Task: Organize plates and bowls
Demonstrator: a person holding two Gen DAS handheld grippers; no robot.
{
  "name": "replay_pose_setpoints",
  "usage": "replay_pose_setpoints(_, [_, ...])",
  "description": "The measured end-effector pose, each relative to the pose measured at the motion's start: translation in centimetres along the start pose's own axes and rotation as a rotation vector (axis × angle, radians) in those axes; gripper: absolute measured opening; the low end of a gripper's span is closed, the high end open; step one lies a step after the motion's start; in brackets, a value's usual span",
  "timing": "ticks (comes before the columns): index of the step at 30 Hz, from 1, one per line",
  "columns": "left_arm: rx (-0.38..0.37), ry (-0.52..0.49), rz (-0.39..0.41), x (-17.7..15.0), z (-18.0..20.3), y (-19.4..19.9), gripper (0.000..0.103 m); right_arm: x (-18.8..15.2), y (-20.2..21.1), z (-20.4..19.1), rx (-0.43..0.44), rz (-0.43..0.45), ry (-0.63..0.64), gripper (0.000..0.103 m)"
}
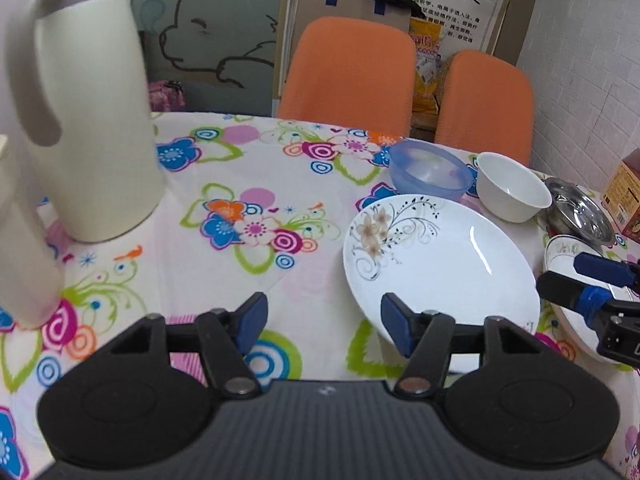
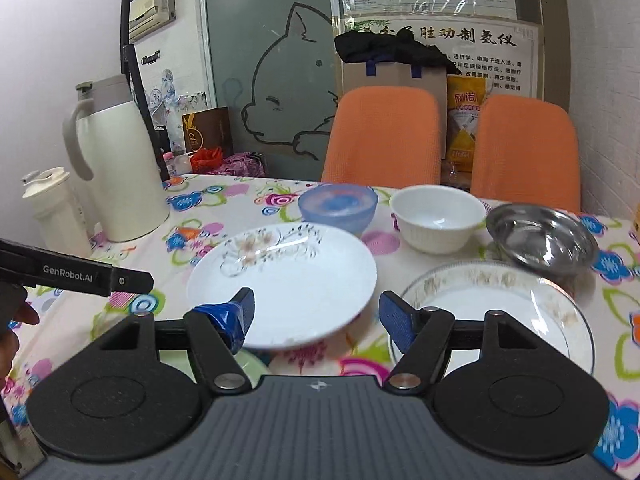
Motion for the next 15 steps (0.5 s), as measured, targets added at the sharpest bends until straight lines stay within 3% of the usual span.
replay_pose_setpoints(3, [-0.04,0.015,-0.065,1.1,0.4,-3.2,0.063,0.6,-4.1,1.0,0.008,-0.066,-0.022,0.055])
replay_pose_setpoints(7, [-0.05,-0.015,-0.096,1.7,1.5,-5.8,0.063,0.4,-7.7,1.8,0.005,-0.13,-0.028,0.055])
replay_pose_setpoints(12, [-0.041,-0.041,-0.104,1.7,2.1,-7.3,0.063,-0.8,-9.9,2.0,0.028,-0.21,-0.053,0.055])
replay_pose_setpoints(15, [-0.037,-0.046,-0.096,1.7,2.2,-7.3,0.063,-1.1,-9.9,1.5,0.02,-0.203,-0.039,0.057])
Point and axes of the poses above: each gripper's, at about its wrist camera, not at the fingertips, and y roughly against the way its jaws point, z to its right, x to its top, the point moved 5 cm from there along -y, roughly the way its jaws point, and after that the axes turned 4 degrees about z, right-handed, at the moved point
